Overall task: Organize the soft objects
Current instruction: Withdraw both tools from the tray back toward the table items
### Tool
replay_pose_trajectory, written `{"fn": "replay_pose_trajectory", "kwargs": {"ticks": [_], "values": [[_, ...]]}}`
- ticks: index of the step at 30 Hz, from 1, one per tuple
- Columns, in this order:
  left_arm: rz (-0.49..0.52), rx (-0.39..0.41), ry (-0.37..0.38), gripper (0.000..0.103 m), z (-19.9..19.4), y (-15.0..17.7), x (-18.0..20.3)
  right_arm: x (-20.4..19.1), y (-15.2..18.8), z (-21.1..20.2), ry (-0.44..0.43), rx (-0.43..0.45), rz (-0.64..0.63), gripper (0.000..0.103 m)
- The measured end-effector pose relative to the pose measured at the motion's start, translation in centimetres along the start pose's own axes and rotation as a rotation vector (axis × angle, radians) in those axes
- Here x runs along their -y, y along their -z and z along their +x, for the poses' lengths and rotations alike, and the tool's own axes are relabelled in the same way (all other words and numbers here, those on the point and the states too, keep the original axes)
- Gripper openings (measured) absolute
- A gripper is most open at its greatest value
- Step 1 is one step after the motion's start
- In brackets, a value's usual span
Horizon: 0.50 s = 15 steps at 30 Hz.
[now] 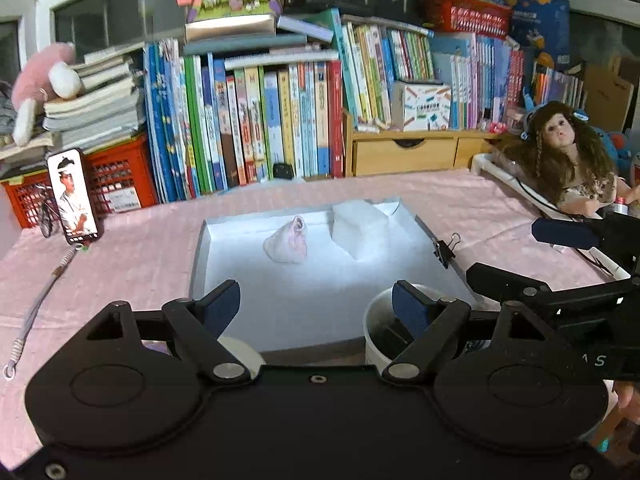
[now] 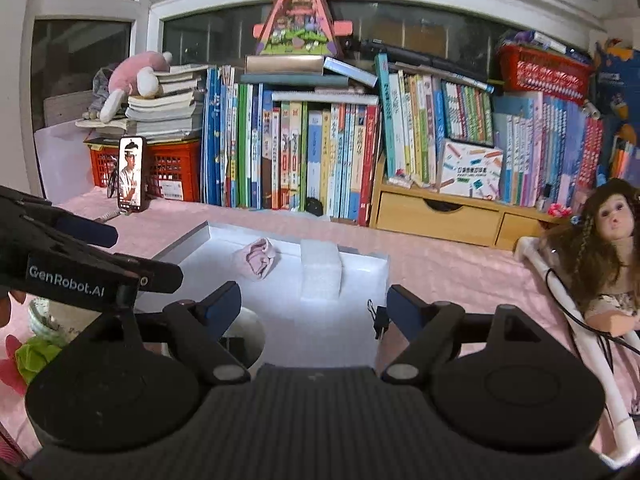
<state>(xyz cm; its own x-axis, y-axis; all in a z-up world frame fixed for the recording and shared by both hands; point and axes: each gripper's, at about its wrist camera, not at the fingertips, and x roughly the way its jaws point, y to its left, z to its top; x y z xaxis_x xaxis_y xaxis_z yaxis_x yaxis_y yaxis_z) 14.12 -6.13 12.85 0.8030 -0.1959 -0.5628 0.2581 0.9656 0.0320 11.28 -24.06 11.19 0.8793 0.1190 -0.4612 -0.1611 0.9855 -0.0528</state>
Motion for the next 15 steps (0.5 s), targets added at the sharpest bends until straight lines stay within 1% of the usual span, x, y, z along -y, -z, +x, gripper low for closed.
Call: {"fn": "replay_pose_trajectory", "kwargs": {"ticks": [3,6,11,15], "values": [[-0.006,0.037,-0.005,0.083,-1.4,1.2,0.3,-0.2,0.7,-1.1,0.004,0.021,0.009,0.09],[-0.02,0.055,-0.006,0.084,-2.4,2.3,0.5,-0.4,1.5,-2.1,0.009,0.037,0.017,0.091],[-0.067,0.041,0.003,0.085,-2.9,4.5,0.4,-0.9,2.9,-3.4,0.025,0.05,0.018,0.091],[-0.092,0.022,-0.006,0.085,-3.0,6.3,0.6,-1.2,4.1,-3.9,0.028,0.049,0.03,0.091]]}}
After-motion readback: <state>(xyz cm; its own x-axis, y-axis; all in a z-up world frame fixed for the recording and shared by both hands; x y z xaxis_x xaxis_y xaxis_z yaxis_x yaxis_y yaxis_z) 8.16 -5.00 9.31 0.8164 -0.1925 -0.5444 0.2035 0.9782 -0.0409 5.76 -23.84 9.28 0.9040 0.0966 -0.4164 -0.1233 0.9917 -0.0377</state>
